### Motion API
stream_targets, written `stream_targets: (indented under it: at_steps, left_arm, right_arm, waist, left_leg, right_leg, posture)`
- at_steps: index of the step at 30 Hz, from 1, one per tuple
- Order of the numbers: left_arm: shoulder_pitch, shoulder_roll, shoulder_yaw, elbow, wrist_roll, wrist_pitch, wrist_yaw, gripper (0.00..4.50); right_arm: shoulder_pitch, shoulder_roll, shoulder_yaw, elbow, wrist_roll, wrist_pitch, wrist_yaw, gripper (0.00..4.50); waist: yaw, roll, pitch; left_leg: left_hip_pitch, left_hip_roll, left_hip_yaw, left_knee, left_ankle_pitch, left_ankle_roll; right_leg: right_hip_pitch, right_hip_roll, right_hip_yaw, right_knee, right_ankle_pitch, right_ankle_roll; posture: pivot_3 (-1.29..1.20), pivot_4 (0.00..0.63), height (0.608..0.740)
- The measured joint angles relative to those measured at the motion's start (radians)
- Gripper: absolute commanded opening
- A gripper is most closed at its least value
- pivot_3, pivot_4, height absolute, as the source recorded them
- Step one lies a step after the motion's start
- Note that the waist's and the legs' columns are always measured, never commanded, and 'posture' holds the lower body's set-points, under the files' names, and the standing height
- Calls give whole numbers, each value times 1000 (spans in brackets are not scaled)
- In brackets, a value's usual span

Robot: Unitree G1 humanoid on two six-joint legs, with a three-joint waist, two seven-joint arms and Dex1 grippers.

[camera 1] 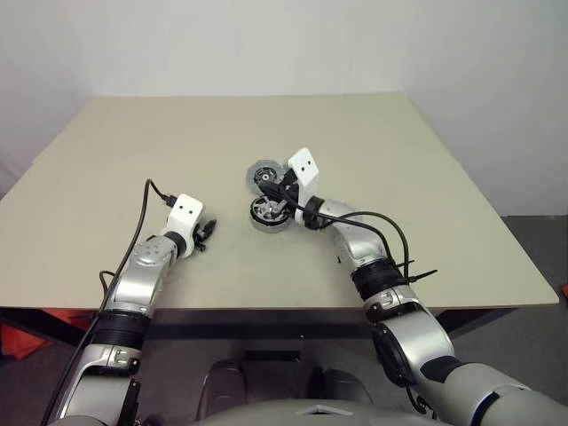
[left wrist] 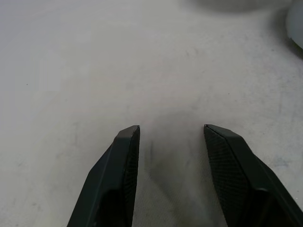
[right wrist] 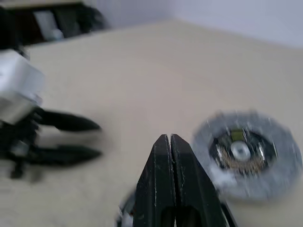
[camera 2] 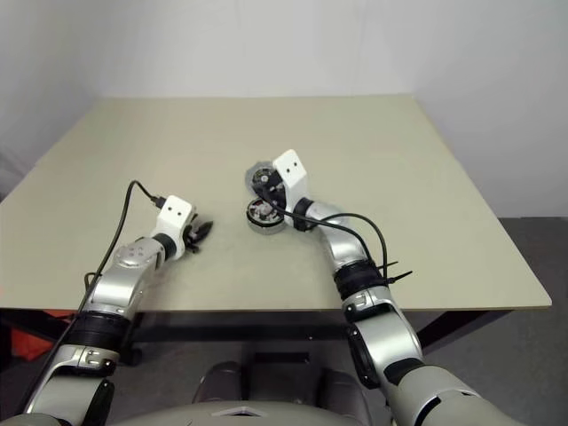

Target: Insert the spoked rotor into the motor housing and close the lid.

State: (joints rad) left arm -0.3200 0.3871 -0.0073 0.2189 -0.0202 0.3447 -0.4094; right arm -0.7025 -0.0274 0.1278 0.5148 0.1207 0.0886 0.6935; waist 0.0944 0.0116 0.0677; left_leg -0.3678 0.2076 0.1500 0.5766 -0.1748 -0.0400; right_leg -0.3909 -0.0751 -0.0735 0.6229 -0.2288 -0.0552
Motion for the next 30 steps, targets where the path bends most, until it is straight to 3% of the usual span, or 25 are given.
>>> stream_targets:
  at_steps: [5, 13, 30]
  left_arm:
    - [0, 0, 0, 0, 0, 0, 0, 2273]
    - [2, 0, 0, 0, 0, 1, 0, 2273]
    - [2, 0, 0, -1, 0, 0, 0, 2273]
  right_arm:
    - [37, 3, 38, -81, 4, 83, 37, 22]
    - [28, 17, 41, 125, -45, 81, -64, 22]
    - [-33, 3, -9, 132, -37, 60, -74, 22]
  waist:
    - [1, 0, 0]
    - [0, 0, 0]
    - [0, 0, 0]
  left_leg:
    - [0, 0, 0, 0, 0, 0]
    - [1, 0, 0, 0, 0, 0]
    - [1, 0, 0, 0, 0, 0]
  right_leg:
    - [0, 0, 0, 0, 0, 0]
    - [0, 0, 0, 0, 0, 0]
    - [0, 0, 0, 0, 0, 0]
  posture:
    - [0, 0, 740]
    - [0, 0, 740]
    - [0, 0, 740]
